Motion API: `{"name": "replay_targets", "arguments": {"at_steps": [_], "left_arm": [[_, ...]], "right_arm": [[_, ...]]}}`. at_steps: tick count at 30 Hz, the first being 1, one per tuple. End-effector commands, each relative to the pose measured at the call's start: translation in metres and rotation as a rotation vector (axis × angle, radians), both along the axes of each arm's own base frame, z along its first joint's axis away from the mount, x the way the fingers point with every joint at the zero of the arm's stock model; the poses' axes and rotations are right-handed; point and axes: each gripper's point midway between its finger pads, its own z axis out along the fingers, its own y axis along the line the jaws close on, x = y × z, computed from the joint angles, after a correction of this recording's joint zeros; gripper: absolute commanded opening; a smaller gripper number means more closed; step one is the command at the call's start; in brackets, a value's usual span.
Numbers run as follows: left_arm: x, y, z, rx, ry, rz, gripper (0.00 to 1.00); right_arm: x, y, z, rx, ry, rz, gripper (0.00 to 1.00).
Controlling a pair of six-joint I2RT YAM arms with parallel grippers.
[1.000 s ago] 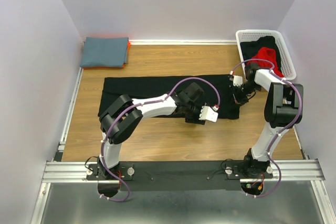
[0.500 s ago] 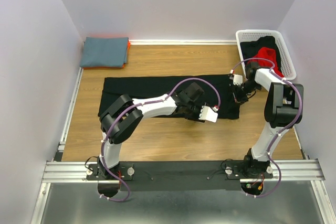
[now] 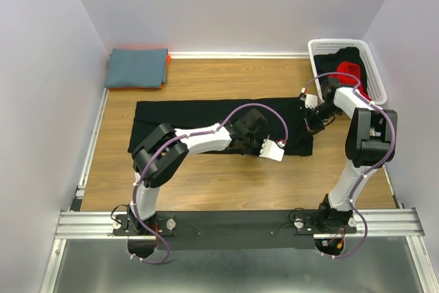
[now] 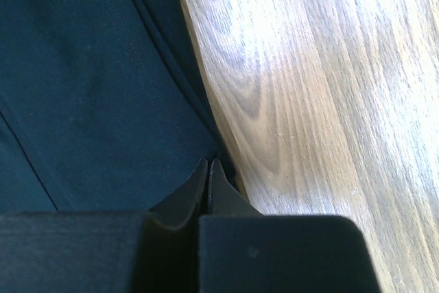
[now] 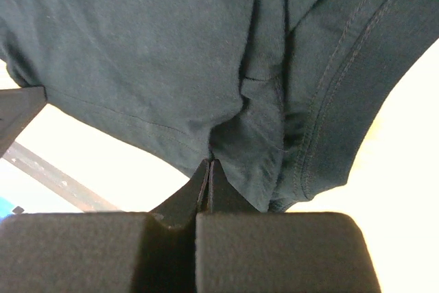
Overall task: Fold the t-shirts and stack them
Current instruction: Fold the tshirt
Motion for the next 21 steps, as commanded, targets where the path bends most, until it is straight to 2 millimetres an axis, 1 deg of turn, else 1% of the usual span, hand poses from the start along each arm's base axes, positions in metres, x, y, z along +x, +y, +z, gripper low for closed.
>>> {"name": "replay_targets", "arguments": {"at_steps": [1,2,4,5,6,7,8,9,10,11,12,13,14,15,16,17,18,20,21], "left_arm": [[0.0,-0.003,0.022,-0.024,-0.033,-0.009,0.0],[0.002,-0.004,0.024,-0.028,-0.038,-0.007,0.0],[0.009,-0.001,0.034,-0.037,-0.046,0.006,0.0],[0.016,-0.001,0.044,-0.047,-0.058,0.014,0.0],[0.021,0.0,0.049,-0.052,-0.062,0.023,0.0],[0.036,0.001,0.061,-0.077,-0.074,0.046,0.0],[0.043,0.004,0.066,-0.078,-0.073,0.06,0.0],[0.059,0.007,0.08,-0.106,-0.085,0.084,0.0],[0.064,0.013,0.079,-0.1,-0.081,0.098,0.0],[0.075,0.01,0.092,-0.124,-0.1,0.108,0.0],[0.084,0.015,0.093,-0.121,-0.102,0.121,0.0],[0.091,0.017,0.096,-0.126,-0.109,0.132,0.0],[0.1,0.015,0.107,-0.145,-0.126,0.142,0.0],[0.112,0.021,0.104,-0.14,-0.123,0.163,0.0],[0.119,0.023,0.105,-0.143,-0.127,0.172,0.0],[0.128,0.023,0.111,-0.155,-0.138,0.185,0.0],[0.149,0.031,0.105,-0.154,-0.137,0.221,0.0],[0.158,0.032,0.105,-0.157,-0.15,0.232,0.0],[0.162,0.034,0.099,-0.149,-0.148,0.239,0.0]], "right_arm": [[0.012,0.009,0.019,0.045,-0.037,-0.007,0.01],[0.012,0.01,0.019,0.045,-0.035,-0.01,0.01],[0.019,0.012,0.026,0.061,-0.055,-0.015,0.0],[0.026,0.013,0.032,0.07,-0.076,-0.014,0.01],[0.029,0.014,0.034,0.076,-0.085,-0.013,0.01],[0.033,0.015,0.037,0.082,-0.09,-0.021,0.01],[0.036,0.016,0.038,0.091,-0.093,-0.021,0.01],[0.044,0.017,0.043,0.098,-0.11,-0.027,0.01],[0.049,0.017,0.045,0.102,-0.116,-0.031,0.01],[0.053,0.018,0.047,0.106,-0.123,-0.034,0.01],[0.057,0.019,0.044,0.113,-0.115,-0.037,0.01],[0.067,0.019,0.049,0.117,-0.134,-0.043,0.01],[0.072,0.019,0.05,0.122,-0.139,-0.047,0.01],[0.076,0.021,0.047,0.133,-0.13,-0.057,0.01],[0.081,0.022,0.048,0.139,-0.134,-0.06,0.01],[0.089,0.022,0.052,0.143,-0.15,-0.064,0.01],[0.099,0.023,0.052,0.156,-0.154,-0.076,0.0],[0.105,0.024,0.046,0.162,-0.138,-0.089,0.01],[0.113,0.024,0.05,0.168,-0.157,-0.09,0.0]]}}
